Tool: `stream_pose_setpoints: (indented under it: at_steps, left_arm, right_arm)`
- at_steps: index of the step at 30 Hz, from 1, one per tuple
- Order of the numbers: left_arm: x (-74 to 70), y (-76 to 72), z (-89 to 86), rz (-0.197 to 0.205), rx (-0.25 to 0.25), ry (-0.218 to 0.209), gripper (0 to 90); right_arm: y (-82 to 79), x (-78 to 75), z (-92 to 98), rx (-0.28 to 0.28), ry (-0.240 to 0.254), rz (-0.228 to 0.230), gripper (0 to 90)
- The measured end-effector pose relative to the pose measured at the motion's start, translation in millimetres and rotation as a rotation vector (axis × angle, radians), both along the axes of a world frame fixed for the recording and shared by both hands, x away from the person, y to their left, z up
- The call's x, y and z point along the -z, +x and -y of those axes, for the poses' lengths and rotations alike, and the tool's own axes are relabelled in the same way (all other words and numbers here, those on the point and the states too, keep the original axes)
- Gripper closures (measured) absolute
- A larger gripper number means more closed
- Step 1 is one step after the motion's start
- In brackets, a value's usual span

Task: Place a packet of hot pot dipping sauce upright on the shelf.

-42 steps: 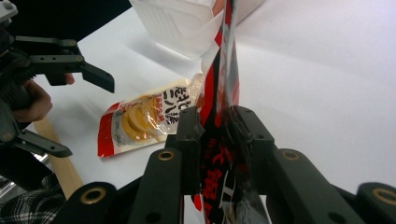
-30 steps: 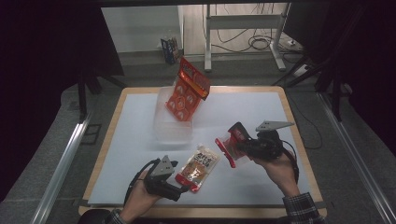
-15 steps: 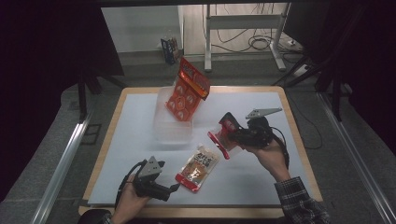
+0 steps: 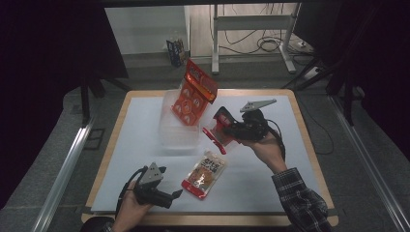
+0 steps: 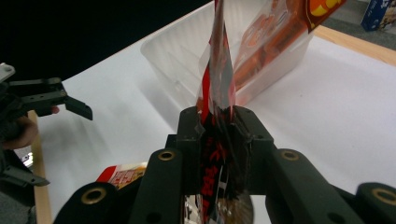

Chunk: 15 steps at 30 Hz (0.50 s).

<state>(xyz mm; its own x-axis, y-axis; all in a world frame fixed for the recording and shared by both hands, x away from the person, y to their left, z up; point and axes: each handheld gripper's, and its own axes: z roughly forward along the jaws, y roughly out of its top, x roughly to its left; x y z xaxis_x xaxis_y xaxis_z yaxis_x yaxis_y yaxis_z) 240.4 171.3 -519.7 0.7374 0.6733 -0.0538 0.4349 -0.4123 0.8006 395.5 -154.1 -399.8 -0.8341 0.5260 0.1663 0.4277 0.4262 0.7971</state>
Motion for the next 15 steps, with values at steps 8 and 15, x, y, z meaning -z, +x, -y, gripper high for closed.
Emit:
stream_pose_setpoints:
  at_steps: [8, 15]
  left_arm:
    - [1.2, -3.1, -2.1, 0.003, -0.008, 0.008, 1.2]
    - [2.5, -4.8, -1.6, 0.001, -0.007, 0.016, 1.2]
  right_arm:
    - [8.9, 1.0, -12.0, -0.012, -0.015, -0.01, 72.7]
    - [14.1, 1.2, -24.0, -0.034, -0.027, -0.008, 72.7]
